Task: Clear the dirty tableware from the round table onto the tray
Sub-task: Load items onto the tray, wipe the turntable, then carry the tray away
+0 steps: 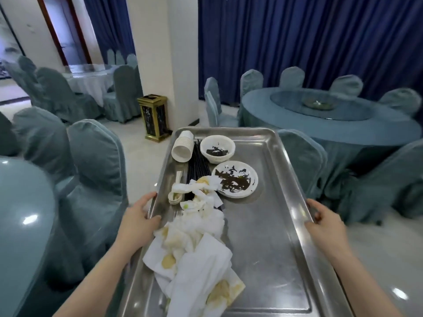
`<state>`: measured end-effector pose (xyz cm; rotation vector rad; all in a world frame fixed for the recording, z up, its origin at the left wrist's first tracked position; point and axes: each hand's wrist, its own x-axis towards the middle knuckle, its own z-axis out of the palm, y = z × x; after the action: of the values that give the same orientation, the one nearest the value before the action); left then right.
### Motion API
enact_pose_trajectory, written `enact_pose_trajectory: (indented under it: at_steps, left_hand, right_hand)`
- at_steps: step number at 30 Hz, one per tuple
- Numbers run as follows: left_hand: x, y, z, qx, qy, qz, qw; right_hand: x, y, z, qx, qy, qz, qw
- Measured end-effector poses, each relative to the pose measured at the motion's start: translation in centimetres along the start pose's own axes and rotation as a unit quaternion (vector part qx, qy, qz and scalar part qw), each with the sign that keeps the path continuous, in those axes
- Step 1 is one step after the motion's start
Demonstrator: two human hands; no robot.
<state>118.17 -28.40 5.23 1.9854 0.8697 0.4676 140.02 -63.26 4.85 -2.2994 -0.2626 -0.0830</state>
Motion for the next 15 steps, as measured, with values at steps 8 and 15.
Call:
enact_pose_trajectory:
  at_steps: [8,15]
  left_hand:
    - [7.3,9.6,14.6,-0.027,-0.104,0.041,0.993]
    - [15.2,16.7,25.1,-0.027,-0.188,0.124,0.974]
  right_hand:
    - [6.9,8.4,-8.1,0.018,0.089,0.047,0.995]
    - [10.6,12.1,-13.0,-0.013,0.157,0.149,0.976]
